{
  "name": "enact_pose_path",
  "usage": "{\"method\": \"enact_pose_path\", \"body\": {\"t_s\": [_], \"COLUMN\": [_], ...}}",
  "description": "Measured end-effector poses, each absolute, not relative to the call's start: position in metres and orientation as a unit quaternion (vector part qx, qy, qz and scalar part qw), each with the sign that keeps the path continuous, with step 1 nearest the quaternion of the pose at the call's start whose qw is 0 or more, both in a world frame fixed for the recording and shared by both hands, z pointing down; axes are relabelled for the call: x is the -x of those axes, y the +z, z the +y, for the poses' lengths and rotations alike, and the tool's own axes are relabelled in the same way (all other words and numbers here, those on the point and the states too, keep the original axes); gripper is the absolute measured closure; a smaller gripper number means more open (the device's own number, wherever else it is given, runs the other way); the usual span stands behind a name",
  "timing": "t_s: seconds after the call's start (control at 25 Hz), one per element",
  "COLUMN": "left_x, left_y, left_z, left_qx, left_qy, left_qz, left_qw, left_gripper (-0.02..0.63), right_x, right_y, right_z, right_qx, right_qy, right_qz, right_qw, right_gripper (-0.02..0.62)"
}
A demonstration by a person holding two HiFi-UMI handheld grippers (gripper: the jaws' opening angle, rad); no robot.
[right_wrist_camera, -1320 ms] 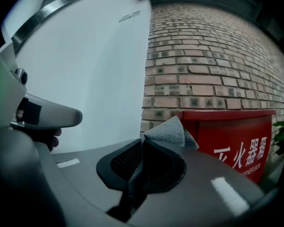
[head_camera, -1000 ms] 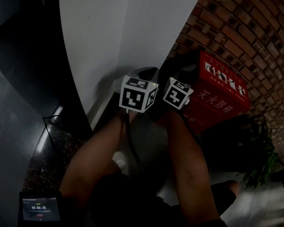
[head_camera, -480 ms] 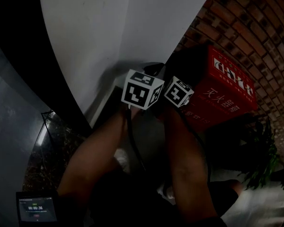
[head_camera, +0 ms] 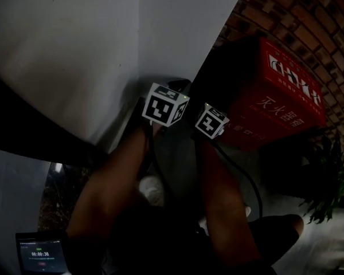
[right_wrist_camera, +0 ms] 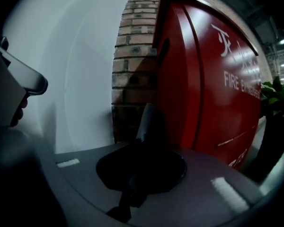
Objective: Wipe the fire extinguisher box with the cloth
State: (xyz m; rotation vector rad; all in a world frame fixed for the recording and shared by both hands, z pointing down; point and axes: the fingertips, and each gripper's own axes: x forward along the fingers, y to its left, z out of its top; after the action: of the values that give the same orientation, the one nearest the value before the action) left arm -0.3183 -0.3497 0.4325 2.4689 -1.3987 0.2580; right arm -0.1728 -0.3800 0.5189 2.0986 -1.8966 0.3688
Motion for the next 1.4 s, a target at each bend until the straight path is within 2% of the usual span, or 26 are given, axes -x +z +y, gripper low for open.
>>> {"method": "enact_pose_path", "body": {"t_s": [0.24, 0.4, 0.88, 1.12, 1.28, 1.4], "left_x": [0.313, 0.314, 0.321, 0.316, 0.306, 0.307], "left_y": [0.450, 0.450, 0.433, 0.431, 0.427, 0.419], "left_z": [-0.346, -0.342, -0.347, -0.352, -0.346, -0.339], "left_qx": [-0.858, -0.862, -0.855, -0.854, -0.860, -0.859], "left_qy": [0.127, 0.144, 0.133, 0.137, 0.133, 0.153], "left_qz": [-0.467, -0.460, -0.478, -0.480, -0.472, -0.473], "left_qw": [0.170, 0.158, 0.151, 0.145, 0.144, 0.119], "left_gripper": [0.607, 0.607, 0.607, 0.607, 0.607, 0.607], "right_x": [0.175, 0.177, 0.186, 0.197, 0.200, 0.204], "right_y": [0.582, 0.618, 0.693, 0.669, 0.614, 0.555], "right_z": [-0.372, -0.367, -0.343, -0.333, -0.334, -0.342], "right_qx": [-0.717, -0.711, -0.689, -0.672, -0.666, -0.667], "right_qy": [0.151, 0.174, 0.220, 0.196, 0.173, 0.154], "right_qz": [-0.656, -0.653, -0.651, -0.677, -0.703, -0.715], "right_qw": [0.183, 0.196, 0.230, 0.226, 0.180, 0.143], "right_gripper": [0.560, 0.560, 0.560, 0.560, 0.560, 0.560]}}
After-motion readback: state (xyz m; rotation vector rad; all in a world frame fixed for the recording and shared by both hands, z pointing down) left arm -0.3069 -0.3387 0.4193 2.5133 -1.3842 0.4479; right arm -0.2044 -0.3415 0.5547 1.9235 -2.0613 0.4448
